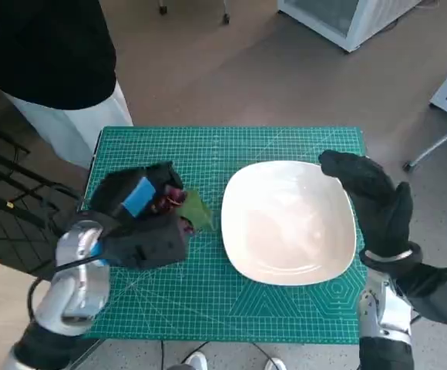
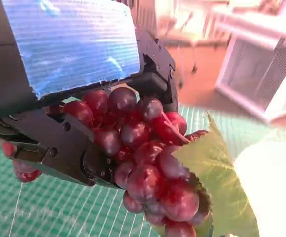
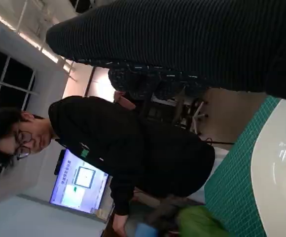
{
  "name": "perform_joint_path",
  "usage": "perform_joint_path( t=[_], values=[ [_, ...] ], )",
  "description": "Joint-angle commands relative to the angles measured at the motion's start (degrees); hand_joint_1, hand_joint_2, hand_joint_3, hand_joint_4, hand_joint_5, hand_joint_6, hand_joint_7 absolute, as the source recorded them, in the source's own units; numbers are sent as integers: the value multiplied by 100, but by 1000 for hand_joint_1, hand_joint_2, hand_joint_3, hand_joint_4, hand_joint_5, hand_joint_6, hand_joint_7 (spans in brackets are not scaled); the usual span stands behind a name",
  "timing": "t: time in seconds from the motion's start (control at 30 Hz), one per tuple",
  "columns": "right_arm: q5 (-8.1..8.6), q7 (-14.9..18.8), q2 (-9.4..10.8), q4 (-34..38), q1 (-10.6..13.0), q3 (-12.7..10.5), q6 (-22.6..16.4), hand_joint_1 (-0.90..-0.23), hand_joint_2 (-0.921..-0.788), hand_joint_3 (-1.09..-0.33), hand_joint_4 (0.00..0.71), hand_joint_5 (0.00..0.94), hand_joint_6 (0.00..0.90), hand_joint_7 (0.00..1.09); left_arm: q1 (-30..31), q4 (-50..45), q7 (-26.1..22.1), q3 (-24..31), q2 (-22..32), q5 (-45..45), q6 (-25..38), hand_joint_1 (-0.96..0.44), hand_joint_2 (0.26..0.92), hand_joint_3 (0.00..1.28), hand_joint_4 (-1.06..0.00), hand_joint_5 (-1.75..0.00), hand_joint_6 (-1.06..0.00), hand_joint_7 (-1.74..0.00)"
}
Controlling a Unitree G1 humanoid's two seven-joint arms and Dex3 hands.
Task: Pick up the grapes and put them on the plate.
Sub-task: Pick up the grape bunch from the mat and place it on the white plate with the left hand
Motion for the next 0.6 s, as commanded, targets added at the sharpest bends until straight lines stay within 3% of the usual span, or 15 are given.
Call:
perform_joint_path(
  t=[0.03,0.6],
  values=[
    [-34,-24,43,93,15,21,3,-517,-921,-641,358,1,267,1,-12,-297,-50,134,44,11,3,2,920,42,-732,-1104,-636,-1166],
    [-14,-36,59,37,17,19,21,-511,-921,-644,361,2,267,1,-815,-340,-408,-454,-424,269,35,1,920,41,-741,-1139,-636,-1123]
  ],
)
